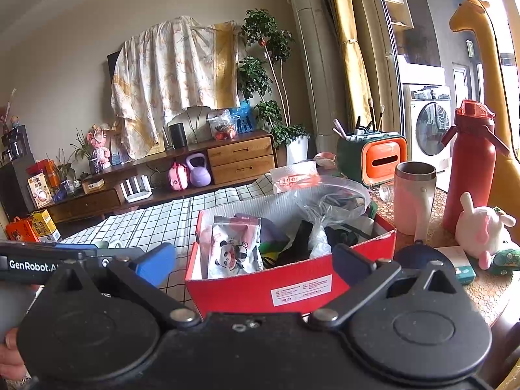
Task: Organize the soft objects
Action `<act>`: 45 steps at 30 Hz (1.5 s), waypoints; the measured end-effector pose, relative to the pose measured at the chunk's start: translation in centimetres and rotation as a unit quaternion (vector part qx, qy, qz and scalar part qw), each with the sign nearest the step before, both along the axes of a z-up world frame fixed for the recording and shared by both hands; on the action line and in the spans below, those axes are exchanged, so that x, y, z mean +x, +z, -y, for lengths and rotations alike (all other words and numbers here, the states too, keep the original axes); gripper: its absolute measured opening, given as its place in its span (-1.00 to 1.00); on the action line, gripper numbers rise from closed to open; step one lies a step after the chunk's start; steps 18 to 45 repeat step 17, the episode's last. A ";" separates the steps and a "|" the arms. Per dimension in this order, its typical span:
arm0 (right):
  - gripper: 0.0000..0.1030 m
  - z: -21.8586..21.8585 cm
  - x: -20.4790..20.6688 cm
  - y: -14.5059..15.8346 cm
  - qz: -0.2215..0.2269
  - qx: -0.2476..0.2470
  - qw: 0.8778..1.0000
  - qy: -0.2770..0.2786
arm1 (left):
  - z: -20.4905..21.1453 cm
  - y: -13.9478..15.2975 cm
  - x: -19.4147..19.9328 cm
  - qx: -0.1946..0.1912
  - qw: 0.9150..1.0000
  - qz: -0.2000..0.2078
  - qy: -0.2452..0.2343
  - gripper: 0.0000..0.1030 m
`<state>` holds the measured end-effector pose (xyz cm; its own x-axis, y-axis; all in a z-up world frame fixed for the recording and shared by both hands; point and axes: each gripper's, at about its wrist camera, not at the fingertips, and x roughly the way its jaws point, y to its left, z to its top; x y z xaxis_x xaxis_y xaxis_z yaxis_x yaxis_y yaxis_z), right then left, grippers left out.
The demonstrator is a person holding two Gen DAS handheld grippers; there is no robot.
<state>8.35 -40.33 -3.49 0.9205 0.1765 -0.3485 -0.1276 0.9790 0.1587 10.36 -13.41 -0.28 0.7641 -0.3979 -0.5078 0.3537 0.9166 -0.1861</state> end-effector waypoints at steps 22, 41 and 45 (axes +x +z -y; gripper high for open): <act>0.99 0.0 -0.1 -0.5 -0.005 0.000 1.000 -0.001 | 0.0 -0.1 0.1 0.004 1.000 -0.001 0.002 0.96; 0.99 0.0 -0.1 -0.5 -0.005 0.000 1.000 -0.001 | 0.0 -0.1 0.1 0.004 1.000 -0.001 0.002 0.96; 0.99 0.0 -0.1 -0.5 -0.005 0.000 1.000 -0.001 | 0.0 -0.1 0.1 0.004 1.000 -0.001 0.002 0.96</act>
